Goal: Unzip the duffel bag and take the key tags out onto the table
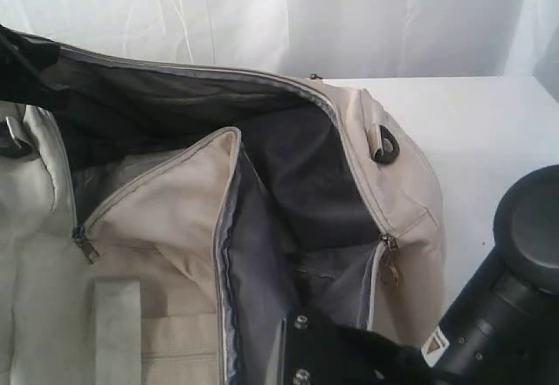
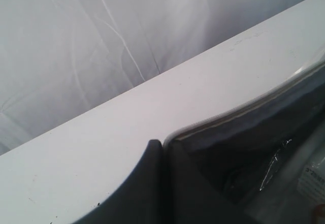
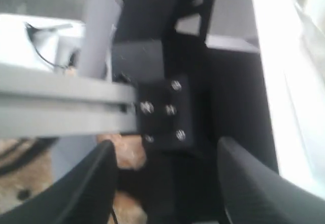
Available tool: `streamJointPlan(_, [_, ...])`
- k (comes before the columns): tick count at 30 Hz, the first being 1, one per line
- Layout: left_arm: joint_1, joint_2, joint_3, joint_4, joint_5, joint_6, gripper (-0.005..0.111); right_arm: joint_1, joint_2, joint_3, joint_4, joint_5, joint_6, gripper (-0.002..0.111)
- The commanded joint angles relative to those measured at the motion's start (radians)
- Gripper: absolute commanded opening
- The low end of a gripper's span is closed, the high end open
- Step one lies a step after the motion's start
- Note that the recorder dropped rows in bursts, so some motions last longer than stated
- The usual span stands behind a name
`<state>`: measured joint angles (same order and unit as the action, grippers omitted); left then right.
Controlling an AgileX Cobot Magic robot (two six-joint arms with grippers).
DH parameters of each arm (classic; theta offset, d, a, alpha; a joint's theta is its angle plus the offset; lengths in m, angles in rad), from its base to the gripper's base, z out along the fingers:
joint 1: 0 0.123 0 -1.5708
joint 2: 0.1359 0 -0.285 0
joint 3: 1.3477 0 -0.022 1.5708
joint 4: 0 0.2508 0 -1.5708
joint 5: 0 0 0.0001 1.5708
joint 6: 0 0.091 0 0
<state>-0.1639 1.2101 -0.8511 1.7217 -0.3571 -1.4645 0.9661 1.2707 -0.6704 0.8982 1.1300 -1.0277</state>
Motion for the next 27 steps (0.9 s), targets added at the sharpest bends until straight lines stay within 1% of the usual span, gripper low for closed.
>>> streamJointPlan(1, [0.001, -0.027, -0.017, -0.010, 0.027, -0.005, 0.000, 0.000, -0.028, -0.079, 0.058, -0.007, -0.064, 0.045])
streamJointPlan(3, [0.001, -0.027, -0.017, -0.010, 0.016, -0.005, 0.000, 0.000, -0.051, -0.121, 0.058, -0.063, -0.098, 0.039])
streamJointPlan(5, [0.001, -0.027, -0.017, -0.010, 0.012, -0.005, 0.000, 0.000, -0.081, -0.156, 0.055, -0.192, -0.147, 0.033])
streamJointPlan(9, [0.001, -0.027, -0.017, -0.010, 0.012, -0.005, 0.000, 0.000, -0.111, -0.169, 0.040, -0.653, -0.188, 0.025])
streamJointPlan(11, [0.001, -0.027, -0.017, -0.010, 0.012, -0.005, 0.000, 0.000, -0.105, -0.164, 0.040, -0.839, -0.178, 0.025])
streamJointPlan(13, [0.001, -0.027, -0.017, -0.010, 0.012, -0.005, 0.000, 0.000, -0.080, -0.166, 0.040, -0.963, -0.178, 0.026])
streamJointPlan(15, [0.001, -0.027, -0.017, -0.010, 0.012, -0.005, 0.000, 0.000, -0.042, -0.166, 0.040, -1.038, -0.178, 0.034])
streamJointPlan(18, [0.001, -0.027, -0.017, -0.010, 0.008, -0.005, 0.000, 0.000, 0.031, -0.166, 0.044, -1.117, -0.173, 0.056])
streamJointPlan(20, [0.001, -0.027, -0.017, -0.010, 0.006, -0.005, 0.000, 0.000, 0.087, -0.170, 0.051, -1.187, -0.155, 0.065])
streamJointPlan(21, [0.001, -0.027, -0.017, -0.010, 0.006, -0.005, 0.000, 0.000, 0.119, -0.177, 0.051, -1.224, -0.137, 0.068])
streamJointPlan(24, [0.001, -0.027, -0.017, -0.010, 0.006, -0.005, 0.000, 0.000, 0.208, -0.213, 0.051, -1.295, -0.048, 0.068])
streamJointPlan(25, [0.001, -0.027, -0.017, -0.010, 0.006, -0.005, 0.000, 0.000, 0.257, -0.249, 0.045, -1.307, -0.009, 0.068])
streamJointPlan(27, [0.001, -0.027, -0.017, -0.010, 0.006, -0.005, 0.000, 0.000, 0.327, -0.306, 0.045, -1.320, 0.007, 0.068])
